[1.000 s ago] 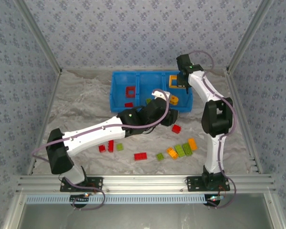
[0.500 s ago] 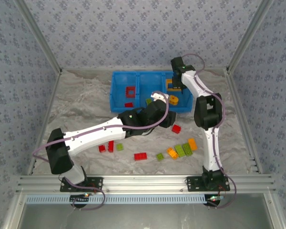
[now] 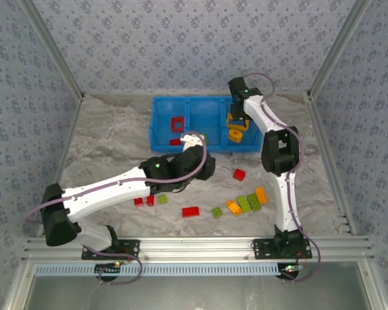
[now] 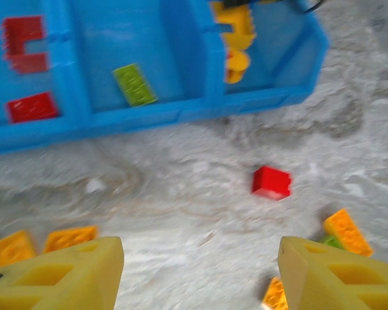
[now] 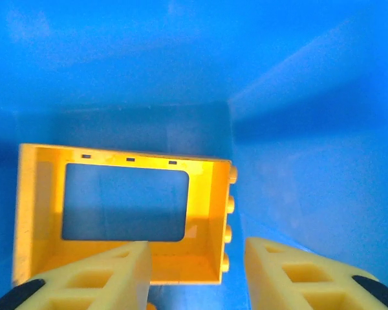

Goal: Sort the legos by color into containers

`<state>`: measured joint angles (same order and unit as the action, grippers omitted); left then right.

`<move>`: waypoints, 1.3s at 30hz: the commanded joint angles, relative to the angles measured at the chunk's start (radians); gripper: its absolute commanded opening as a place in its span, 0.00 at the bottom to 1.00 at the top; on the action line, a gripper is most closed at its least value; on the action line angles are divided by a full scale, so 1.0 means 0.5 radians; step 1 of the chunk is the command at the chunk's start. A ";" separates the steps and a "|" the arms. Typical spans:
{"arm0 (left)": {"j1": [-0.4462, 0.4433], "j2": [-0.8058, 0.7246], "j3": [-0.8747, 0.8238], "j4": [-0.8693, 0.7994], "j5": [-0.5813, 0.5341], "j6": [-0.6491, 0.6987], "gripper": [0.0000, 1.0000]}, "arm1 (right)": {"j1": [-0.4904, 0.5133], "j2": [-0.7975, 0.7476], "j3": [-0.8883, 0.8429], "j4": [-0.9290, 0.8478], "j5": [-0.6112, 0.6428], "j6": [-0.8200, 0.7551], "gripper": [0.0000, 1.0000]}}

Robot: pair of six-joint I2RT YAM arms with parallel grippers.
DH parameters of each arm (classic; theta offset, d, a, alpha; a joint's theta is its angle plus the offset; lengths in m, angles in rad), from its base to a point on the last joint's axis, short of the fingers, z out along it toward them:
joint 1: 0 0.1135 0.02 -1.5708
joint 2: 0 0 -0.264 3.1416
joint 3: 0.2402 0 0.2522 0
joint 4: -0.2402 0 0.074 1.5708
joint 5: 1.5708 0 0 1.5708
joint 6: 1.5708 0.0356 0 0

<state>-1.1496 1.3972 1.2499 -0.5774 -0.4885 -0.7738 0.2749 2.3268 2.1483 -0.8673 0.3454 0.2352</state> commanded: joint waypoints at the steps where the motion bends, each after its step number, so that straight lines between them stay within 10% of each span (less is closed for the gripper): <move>1: 0.022 -0.165 -0.124 -0.437 -0.167 -0.291 0.65 | 0.050 -0.349 0.049 -0.040 0.089 0.005 0.45; 10: 0.423 -0.531 -0.677 -0.713 0.176 -0.442 0.65 | 0.414 -1.421 -0.941 0.284 0.046 0.147 0.49; 21: 0.944 -0.260 -0.847 -0.461 0.653 0.098 0.62 | 1.502 -2.668 -2.613 1.154 -0.580 0.536 0.63; 28: 1.008 0.000 -0.855 -0.358 0.715 0.179 0.56 | 1.864 -2.764 -2.838 1.150 -0.398 0.771 0.66; 39: 1.026 0.201 -0.922 -0.214 0.721 0.198 0.44 | 1.898 -2.651 -2.766 1.103 -0.321 0.772 0.64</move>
<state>-0.6411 1.4803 0.7948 -0.6945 -0.1413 -0.6895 1.2182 0.9901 0.7357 -0.3164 0.1528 0.6003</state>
